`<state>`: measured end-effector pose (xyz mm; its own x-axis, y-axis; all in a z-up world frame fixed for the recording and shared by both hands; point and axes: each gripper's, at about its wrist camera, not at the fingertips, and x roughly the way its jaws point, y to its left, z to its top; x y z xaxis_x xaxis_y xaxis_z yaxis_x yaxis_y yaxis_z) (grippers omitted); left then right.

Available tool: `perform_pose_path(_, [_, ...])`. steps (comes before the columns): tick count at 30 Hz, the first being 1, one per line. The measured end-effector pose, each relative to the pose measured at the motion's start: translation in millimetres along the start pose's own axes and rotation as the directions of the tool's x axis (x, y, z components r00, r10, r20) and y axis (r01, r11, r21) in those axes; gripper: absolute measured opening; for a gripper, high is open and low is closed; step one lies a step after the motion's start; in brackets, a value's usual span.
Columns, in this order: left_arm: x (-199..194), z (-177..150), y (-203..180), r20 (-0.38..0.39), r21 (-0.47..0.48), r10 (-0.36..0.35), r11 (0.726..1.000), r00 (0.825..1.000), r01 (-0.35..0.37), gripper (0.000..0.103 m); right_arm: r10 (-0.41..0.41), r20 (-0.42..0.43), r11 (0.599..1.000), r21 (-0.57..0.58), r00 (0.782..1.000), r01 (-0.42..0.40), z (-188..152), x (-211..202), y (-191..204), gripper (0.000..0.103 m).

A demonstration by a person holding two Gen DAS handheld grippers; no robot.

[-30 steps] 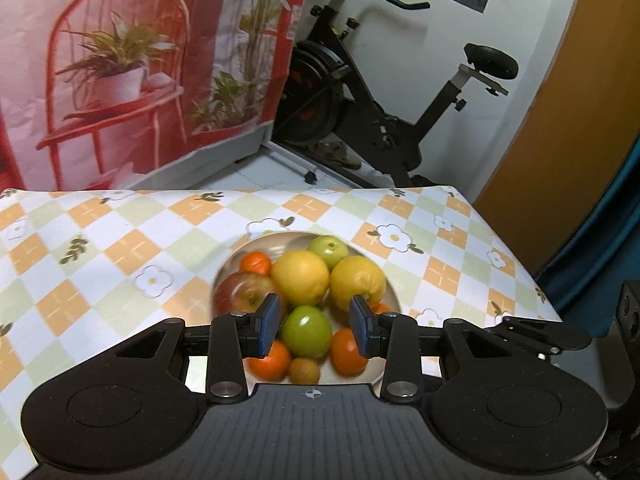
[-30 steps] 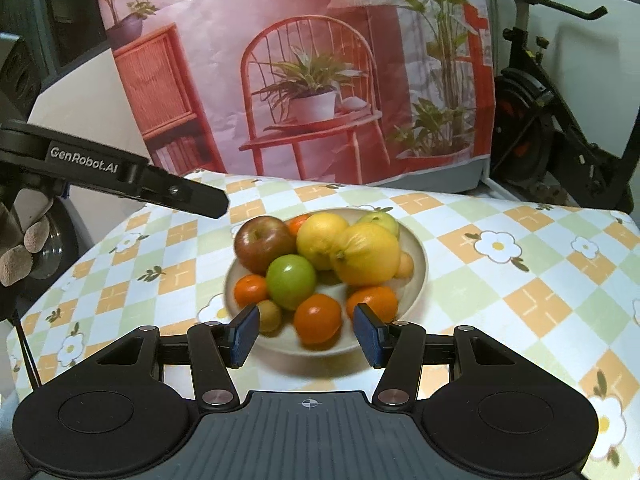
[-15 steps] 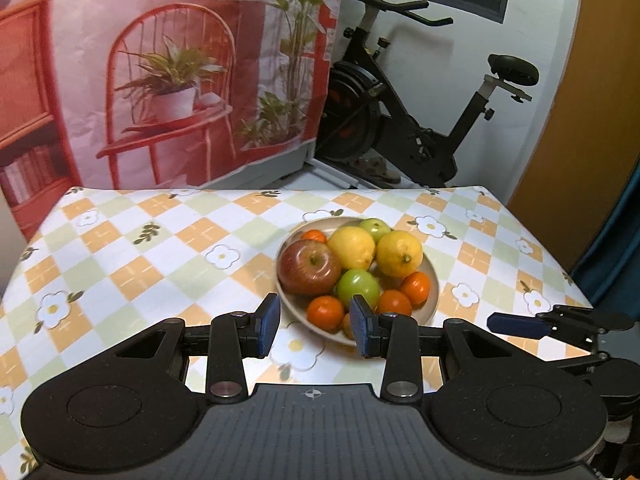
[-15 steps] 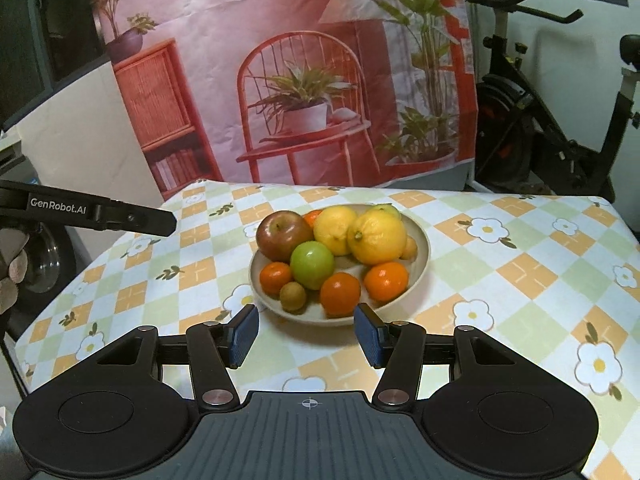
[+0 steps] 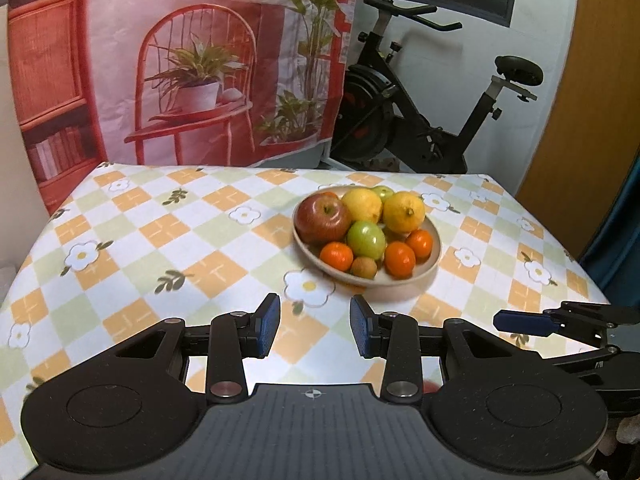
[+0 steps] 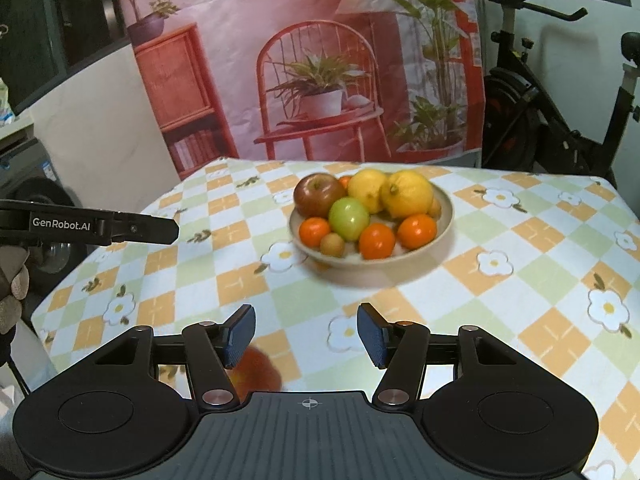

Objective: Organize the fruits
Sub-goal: 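Move both grippers to the red apple on the table, then close both grippers around the red apple from opposite sides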

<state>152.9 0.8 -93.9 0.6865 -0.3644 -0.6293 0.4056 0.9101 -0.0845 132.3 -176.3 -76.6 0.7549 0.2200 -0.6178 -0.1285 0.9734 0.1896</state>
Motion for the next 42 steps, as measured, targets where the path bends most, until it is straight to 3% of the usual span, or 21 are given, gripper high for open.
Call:
perform_pose_path(4, [-4,-22,-3,0.011,-0.015,0.021,1.000,1.000,-0.021,0.040,-0.003,-0.018,1.000,-0.002,1.000,0.003,-14,-3,5,0.053])
perform_pose_path(10, [-13,-47,-13,0.024,0.053,0.040,0.998,0.999,-0.041,0.041,-0.005,-0.021,1.000,-0.008,1.000,0.005,-30,-11,8,0.058])
perform_pose_path(17, [-13,-58,-13,0.010,0.057,0.017,0.998,1.000,-0.018,0.041,0.005,-0.040,0.999,-0.045,0.999,-0.007,-39,-9,14,0.060])
perform_pose_path(21, [-11,-59,-10,0.008,0.044,0.006,0.999,1.000,-0.006,0.044,0.016,-0.057,0.996,-0.084,0.998,-0.021,-41,-6,20,0.067])
perform_pose_path(35, [-3,-70,-13,-0.026,0.061,-0.069,0.996,0.997,0.070,0.047,0.027,-0.127,0.992,-0.119,0.991,-0.042,-54,14,24,0.067])
perform_pose_path(42, [-3,-72,-20,-0.029,0.086,-0.101,0.991,0.995,0.103,0.053,0.021,-0.119,0.991,-0.129,0.993,-0.036,-58,16,23,0.067])
